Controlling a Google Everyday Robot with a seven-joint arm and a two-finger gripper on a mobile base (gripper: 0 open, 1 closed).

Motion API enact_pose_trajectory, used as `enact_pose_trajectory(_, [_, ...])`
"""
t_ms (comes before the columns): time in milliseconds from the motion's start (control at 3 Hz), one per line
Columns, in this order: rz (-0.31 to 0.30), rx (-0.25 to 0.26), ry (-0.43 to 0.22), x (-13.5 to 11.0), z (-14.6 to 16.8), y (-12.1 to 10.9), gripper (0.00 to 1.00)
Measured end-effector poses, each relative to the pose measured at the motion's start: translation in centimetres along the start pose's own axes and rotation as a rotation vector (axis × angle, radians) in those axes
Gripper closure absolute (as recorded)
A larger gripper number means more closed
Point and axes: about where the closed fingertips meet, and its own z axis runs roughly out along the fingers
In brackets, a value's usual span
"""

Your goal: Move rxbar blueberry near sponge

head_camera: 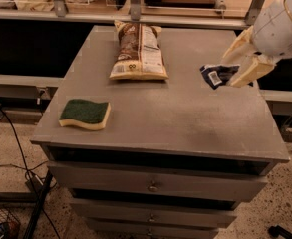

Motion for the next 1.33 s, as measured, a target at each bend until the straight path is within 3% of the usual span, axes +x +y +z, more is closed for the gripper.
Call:
enact_pose_trajectory(333, [-0.097,0.030,-0.097,-6.1,0.6,-2.5,1.00])
enact_pose_trajectory(667, [-0.228,0.025,-0.187,-13.7,1.8,-3.9,1.00])
enact_pose_trajectory(1000, [-0.340,0.002,-0.245,-20.6,3.5,-3.9,1.00])
enact_pose_trajectory(1333, [-0.398,-0.021,-0.248,-24.7,5.8,-3.1,0.84])
